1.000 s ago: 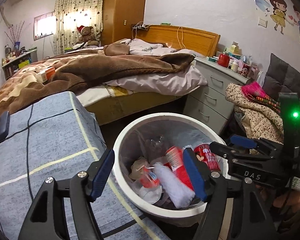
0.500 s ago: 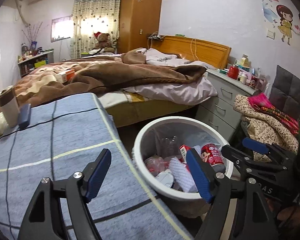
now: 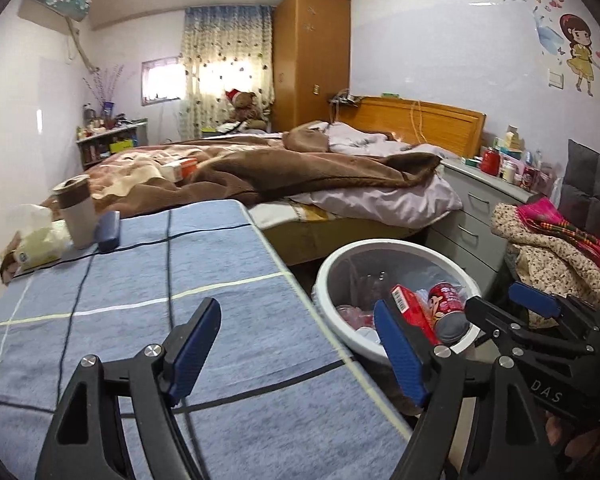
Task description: Collect trash
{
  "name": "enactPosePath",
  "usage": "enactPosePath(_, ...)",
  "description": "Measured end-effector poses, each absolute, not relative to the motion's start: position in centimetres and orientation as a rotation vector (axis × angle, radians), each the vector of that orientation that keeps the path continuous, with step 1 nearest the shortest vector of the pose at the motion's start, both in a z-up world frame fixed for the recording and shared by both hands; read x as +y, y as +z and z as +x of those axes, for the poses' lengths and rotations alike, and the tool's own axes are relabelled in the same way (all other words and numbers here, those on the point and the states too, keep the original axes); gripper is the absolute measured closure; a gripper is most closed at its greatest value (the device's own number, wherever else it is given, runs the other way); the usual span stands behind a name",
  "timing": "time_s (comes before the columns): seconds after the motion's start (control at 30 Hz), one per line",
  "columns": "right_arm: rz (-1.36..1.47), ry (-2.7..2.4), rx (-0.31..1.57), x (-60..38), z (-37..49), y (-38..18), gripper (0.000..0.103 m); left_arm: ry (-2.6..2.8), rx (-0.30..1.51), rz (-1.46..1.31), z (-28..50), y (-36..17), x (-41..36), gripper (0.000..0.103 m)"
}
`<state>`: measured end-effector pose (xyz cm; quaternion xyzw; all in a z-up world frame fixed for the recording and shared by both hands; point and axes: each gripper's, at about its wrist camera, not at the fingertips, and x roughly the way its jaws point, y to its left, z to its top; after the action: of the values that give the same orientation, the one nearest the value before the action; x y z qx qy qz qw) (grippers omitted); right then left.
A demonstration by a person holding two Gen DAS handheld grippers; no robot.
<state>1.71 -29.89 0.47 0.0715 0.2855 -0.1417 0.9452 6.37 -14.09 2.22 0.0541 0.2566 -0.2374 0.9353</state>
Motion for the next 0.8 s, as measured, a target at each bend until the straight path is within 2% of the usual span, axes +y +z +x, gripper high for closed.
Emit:
enactPosePath(0.27, 0.134, -0.272, 0.541, -27.9, 0.6, 0.4, 0.033, -0.359, 0.494, 0.124, 4.2, 1.6, -11.5, 0.018)
enactPosePath(0.8, 0.131, -0.217, 0.526, -25.7, 0.2, -0.3, 0.033, -0.277, 0.489, 0.115, 3.0, 0.8, -9.0, 0.018)
